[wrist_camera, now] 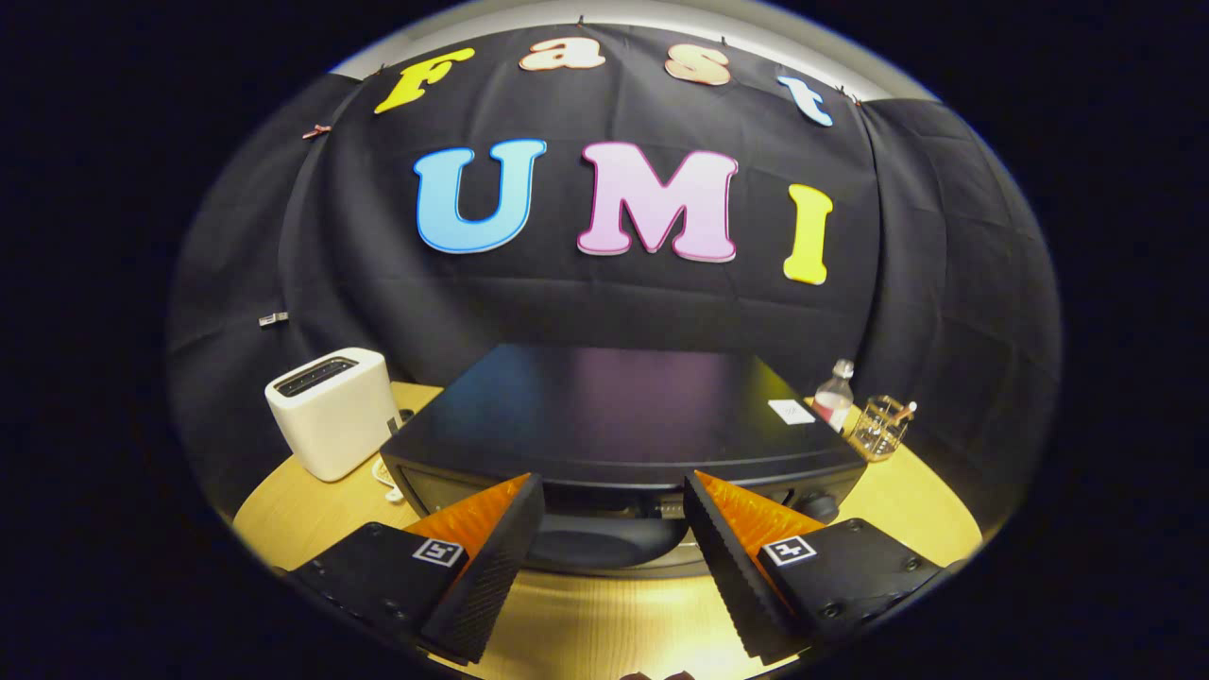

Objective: Open the toaster oven, put the food inside, and close the toaster oven door.

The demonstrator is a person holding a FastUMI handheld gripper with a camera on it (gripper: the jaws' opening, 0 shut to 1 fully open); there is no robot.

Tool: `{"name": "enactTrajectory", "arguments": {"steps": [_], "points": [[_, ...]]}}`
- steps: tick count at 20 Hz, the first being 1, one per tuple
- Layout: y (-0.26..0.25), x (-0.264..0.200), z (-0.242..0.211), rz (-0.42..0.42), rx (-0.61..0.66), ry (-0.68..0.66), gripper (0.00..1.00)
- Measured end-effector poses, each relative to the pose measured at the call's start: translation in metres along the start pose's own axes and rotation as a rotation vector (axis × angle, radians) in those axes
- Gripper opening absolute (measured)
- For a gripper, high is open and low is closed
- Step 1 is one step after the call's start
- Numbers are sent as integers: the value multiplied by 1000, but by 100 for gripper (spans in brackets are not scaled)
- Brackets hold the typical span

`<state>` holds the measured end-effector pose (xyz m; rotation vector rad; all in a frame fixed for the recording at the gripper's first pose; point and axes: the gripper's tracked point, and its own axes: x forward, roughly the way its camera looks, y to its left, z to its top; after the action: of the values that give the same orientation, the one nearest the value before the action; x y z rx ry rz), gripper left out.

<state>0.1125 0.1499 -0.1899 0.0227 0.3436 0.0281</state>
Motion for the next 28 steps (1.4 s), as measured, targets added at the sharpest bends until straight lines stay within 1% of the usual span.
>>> {"name": "enactTrajectory", "arguments": {"steps": [1,2,4,7,13,15,17,21,22,24,25,28], "points": [[-2,0,-4,-14,15,27,98],[-1,2,-5,-20,24,25,97],[0,1,-5,-15,2,40,99],[3,-8,-12,-7,13,99,100],[4,-42,-32,18,10,130,99],[4,-55,-43,27,39,142,99],[6,-68,-55,54,25,152,99],[4,-91,-91,83,14,230,99],[3,-96,-102,95,23,257,99],[1,-104,-114,108,40,270,98],[-2,-107,-121,104,29,288,96],[-15,-119,-120,121,6,294,97]]}}
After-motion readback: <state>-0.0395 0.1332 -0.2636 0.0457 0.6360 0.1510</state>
